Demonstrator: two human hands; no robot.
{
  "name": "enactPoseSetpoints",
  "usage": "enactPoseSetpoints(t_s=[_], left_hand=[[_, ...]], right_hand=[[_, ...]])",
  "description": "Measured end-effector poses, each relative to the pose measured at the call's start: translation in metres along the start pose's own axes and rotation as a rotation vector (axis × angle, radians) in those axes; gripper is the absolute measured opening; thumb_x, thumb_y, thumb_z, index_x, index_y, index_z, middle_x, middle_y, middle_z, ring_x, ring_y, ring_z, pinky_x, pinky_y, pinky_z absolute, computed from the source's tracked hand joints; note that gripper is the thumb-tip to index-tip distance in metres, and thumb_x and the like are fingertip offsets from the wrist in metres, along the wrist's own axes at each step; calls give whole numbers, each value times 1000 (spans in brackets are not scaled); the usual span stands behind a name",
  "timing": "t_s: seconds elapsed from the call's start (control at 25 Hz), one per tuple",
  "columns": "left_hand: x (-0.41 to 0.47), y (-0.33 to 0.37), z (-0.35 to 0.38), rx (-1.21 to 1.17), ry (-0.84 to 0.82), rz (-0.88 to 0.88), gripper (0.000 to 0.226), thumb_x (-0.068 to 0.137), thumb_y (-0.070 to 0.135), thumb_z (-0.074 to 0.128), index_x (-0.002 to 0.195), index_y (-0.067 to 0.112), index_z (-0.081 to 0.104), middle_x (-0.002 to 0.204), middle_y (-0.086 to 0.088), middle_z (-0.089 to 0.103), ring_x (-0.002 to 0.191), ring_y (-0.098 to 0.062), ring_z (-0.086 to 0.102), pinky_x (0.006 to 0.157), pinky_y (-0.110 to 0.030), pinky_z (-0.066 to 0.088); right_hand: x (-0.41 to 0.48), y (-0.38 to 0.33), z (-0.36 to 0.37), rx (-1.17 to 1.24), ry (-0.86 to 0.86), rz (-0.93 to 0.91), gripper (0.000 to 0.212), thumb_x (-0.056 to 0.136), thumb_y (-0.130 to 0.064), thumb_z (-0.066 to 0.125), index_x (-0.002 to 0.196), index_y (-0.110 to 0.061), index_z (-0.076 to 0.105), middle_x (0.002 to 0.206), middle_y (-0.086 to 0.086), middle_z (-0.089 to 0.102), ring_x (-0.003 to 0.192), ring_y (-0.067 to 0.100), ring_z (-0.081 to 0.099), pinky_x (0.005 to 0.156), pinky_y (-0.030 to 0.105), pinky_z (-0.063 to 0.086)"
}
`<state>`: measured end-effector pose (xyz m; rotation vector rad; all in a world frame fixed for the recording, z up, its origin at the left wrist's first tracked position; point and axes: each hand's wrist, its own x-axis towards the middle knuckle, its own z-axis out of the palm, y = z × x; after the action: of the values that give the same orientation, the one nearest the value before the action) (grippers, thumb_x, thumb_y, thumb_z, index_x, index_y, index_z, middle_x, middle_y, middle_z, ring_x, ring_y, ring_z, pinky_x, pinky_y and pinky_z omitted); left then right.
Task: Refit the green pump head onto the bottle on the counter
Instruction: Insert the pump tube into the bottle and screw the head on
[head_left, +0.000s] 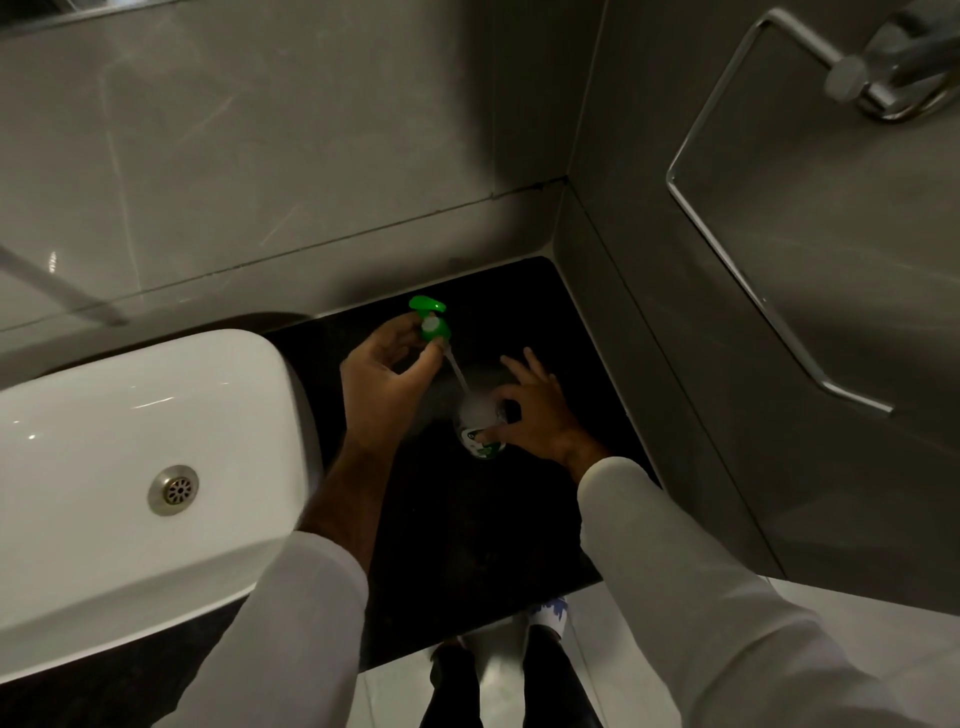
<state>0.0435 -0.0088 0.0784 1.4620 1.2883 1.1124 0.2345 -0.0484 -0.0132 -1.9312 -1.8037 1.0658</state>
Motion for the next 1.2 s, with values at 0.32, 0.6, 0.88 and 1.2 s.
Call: enactPoseSetpoints(t_s=[0.32, 0.6, 0.88, 1.2], left_hand=[[-22, -39, 8, 234, -318, -212, 34, 88, 10, 76, 120, 19, 71, 111, 6, 72, 101, -2, 69, 99, -31, 54], [-23, -39, 14, 242, -404, -188, 24, 88, 5, 75, 112, 4, 72, 110, -2, 61, 94, 6, 66, 76, -2, 49], [-13, -42, 14, 91, -504, -299, 62, 91, -7, 67, 146, 13, 49, 121, 3, 68, 106, 2, 70, 87, -13, 56], [-22, -53, 23, 123, -354, -332, 71, 86, -1, 75, 147, 16, 43, 114, 8, 68, 110, -3, 66, 89, -12, 56]], right_hand=[[3, 1, -2, 35, -21, -18, 40, 69, -42, 84, 100, -20, 72, 165, -2, 20, 154, 26, -6, 120, 57, -2], [2, 6, -1, 25, -25, -19, 38, 70, -44, 82, 99, -22, 71, 165, -4, 19, 154, 26, -7, 120, 57, -1], [-1, 7, -4, 30, -25, -4, 42, 68, -47, 83, 102, -25, 71, 165, -5, 18, 154, 25, -6, 120, 56, -1], [1, 6, -1, 39, -2, 17, 41, 68, -47, 83, 101, -26, 71, 164, -4, 22, 154, 25, -3, 121, 58, 4]])
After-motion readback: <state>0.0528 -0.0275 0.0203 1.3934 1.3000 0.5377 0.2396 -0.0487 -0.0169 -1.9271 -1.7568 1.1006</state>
